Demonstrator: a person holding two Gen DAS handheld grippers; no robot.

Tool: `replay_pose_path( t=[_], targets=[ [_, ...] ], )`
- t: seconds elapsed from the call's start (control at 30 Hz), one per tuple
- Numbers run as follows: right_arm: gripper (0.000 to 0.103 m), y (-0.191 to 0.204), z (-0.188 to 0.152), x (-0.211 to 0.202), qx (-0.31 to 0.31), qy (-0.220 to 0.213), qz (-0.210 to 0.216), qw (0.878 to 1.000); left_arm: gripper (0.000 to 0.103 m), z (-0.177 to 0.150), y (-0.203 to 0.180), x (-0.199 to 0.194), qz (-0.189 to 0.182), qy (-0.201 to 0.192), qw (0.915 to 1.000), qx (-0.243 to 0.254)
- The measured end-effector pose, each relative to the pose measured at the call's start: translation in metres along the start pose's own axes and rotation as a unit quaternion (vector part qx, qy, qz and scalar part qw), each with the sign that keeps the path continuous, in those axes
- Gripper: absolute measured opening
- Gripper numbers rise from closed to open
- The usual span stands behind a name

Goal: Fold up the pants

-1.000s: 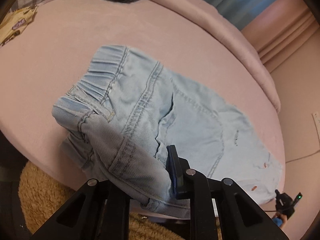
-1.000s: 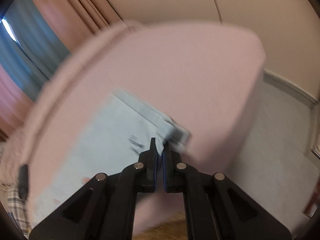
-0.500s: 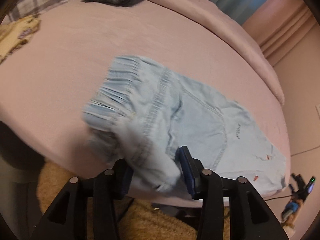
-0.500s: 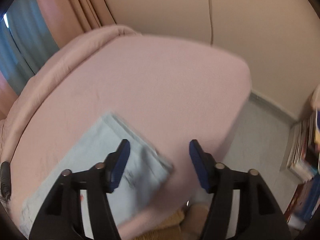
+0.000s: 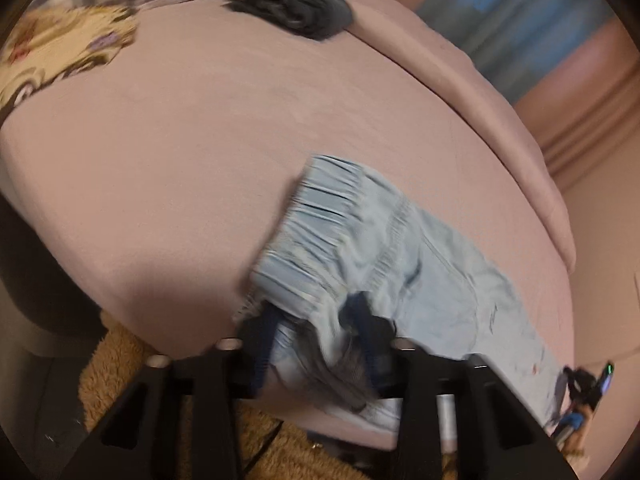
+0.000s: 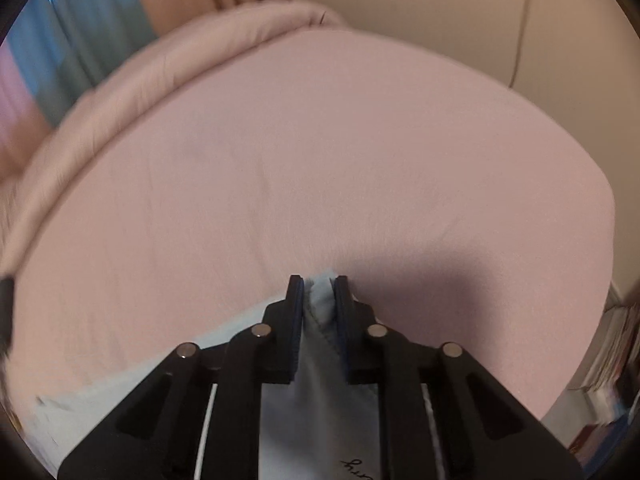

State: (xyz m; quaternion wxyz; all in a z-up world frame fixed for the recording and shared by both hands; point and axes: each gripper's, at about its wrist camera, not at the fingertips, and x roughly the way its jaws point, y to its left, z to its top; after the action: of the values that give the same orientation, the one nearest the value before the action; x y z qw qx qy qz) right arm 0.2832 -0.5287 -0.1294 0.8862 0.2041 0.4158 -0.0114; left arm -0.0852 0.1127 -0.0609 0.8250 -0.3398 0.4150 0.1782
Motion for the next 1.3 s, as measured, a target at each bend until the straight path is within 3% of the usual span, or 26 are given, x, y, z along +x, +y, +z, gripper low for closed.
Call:
replay_pose_path(
  t=[0.07, 0.2, 0.33, 0.43, 0.53, 0.57, 0.67, 0.73, 0.8, 0.87, 0.93, 1.03, 1.13, 1.2, 1.23, 1.27, 1.3],
  targets=[
    [0.014, 0.003, 0.004, -0.001, -0.005, -0.003, 0.000, 1.000, 0.027, -0.001, 0.005, 0.001, -0.004, 0.003, 1.0000, -0.005],
    [0.014, 0.006, -0.009, 0.033, -0.023, 0.029, -0.029, 0.999, 0.027, -0.011, -0.007, 0.002, 0.046, -0.005, 0.9973, 0.057],
    [0.021, 0.026, -0.017, 0.025, -0.077, 0.003, -0.066, 0.995, 0.028, -0.014, -0.013, 0.000, 0.067, -0.003, 0.9941, 0.086],
    [0.043, 0.051, -0.009, 0.005, -0.099, 0.021, -0.085, 0.991, 0.032, -0.008, -0.012, -0.008, 0.063, 0.008, 0.9941, 0.088],
    [0.049, 0.097, -0.016, -0.040, -0.162, -0.007, -0.046, 0.986, 0.037, 0.002, -0.010, -0.028, 0.057, -0.009, 0.9945, 0.088],
    [0.056, 0.119, -0.021, -0.051, -0.186, -0.008, -0.021, 0.982, 0.038, 0.006, -0.011, -0.035, 0.059, -0.021, 0.9944, 0.085],
    [0.061, 0.196, -0.046, -0.075, -0.241, 0.028, 0.109, 0.964, 0.044, 0.024, -0.017, -0.054, 0.050, -0.061, 0.9930, 0.088],
    [0.059, 0.239, -0.068, -0.078, -0.262, 0.077, 0.190, 0.943, 0.044, 0.038, -0.029, -0.056, 0.030, -0.077, 0.9911, 0.104],
    [0.059, 0.290, -0.097, -0.071, -0.277, 0.141, 0.264, 0.913, 0.043, 0.051, -0.045, -0.047, -0.013, -0.083, 0.9877, 0.132],
    [0.058, 0.326, -0.119, -0.061, -0.292, 0.180, 0.286, 0.895, 0.043, 0.054, -0.058, -0.028, -0.034, -0.056, 0.9868, 0.148],
    [0.057, 0.355, -0.148, -0.054, -0.316, 0.205, 0.293, 0.879, 0.030, 0.051, -0.067, 0.001, -0.033, -0.015, 0.9849, 0.169],
    [0.057, 0.371, -0.182, -0.042, -0.336, 0.241, 0.266, 0.871, 0.023, 0.031, -0.063, 0.036, 0.008, 0.019, 0.9799, 0.198],
    [0.054, 0.374, -0.204, -0.028, -0.355, 0.259, 0.238, 0.866, 0.014, 0.010, -0.050, 0.041, 0.035, -0.006, 0.9742, 0.223],
    [0.043, 0.375, -0.210, -0.032, -0.390, 0.225, 0.226, 0.864, 0.014, 0.000, -0.041, 0.034, 0.019, -0.004, 0.9763, 0.215],
    [0.023, 0.375, -0.210, -0.036, -0.404, 0.205, 0.217, 0.865, 0.013, -0.002, -0.038, 0.032, 0.011, 0.003, 0.9771, 0.212],
    [0.013, 0.375, -0.209, -0.039, -0.406, 0.195, 0.216, 0.866, 0.012, -0.002, -0.035, 0.031, 0.004, 0.009, 0.9780, 0.208],
    [0.011, 0.371, -0.204, -0.042, -0.397, 0.192, 0.226, 0.868, 0.011, -0.001, -0.029, 0.031, -0.005, 0.012, 0.9800, 0.199]
  ],
)
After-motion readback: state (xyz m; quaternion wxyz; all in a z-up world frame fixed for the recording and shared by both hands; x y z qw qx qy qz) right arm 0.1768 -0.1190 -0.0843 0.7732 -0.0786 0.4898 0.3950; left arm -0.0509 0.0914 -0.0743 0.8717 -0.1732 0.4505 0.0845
